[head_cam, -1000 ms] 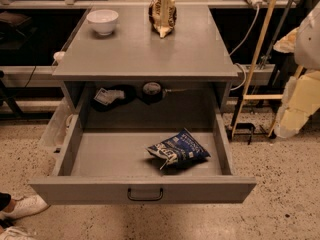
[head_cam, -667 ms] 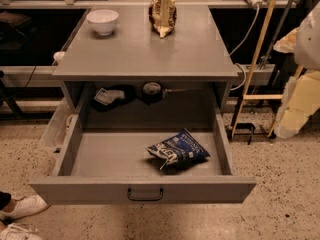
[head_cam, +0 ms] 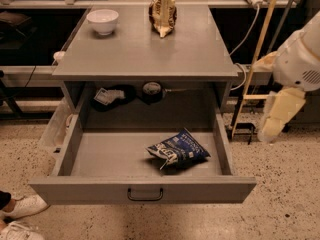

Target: Pick blue chip bag from top drawer and place on counter

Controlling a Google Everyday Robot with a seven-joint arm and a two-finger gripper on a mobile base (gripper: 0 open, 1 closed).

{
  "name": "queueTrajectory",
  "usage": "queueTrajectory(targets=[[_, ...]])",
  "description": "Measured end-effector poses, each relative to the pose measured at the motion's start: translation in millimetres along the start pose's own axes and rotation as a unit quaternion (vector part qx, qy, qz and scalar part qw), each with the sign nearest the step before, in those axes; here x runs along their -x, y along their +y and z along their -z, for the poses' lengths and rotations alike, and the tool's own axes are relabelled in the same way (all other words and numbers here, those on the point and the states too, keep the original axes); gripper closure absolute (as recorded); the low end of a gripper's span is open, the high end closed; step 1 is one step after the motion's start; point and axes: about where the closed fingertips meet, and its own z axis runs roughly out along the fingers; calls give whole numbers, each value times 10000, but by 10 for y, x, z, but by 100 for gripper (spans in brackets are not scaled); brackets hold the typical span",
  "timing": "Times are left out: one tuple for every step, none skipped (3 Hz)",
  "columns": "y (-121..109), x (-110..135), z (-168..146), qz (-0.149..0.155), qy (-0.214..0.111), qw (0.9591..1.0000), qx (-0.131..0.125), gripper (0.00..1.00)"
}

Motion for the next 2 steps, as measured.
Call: queueTrajectory(targets=[[-237, -52, -635, 211, -549, 9972, 461, 0], [-392, 287, -1338, 544, -1227, 9879, 775, 0]])
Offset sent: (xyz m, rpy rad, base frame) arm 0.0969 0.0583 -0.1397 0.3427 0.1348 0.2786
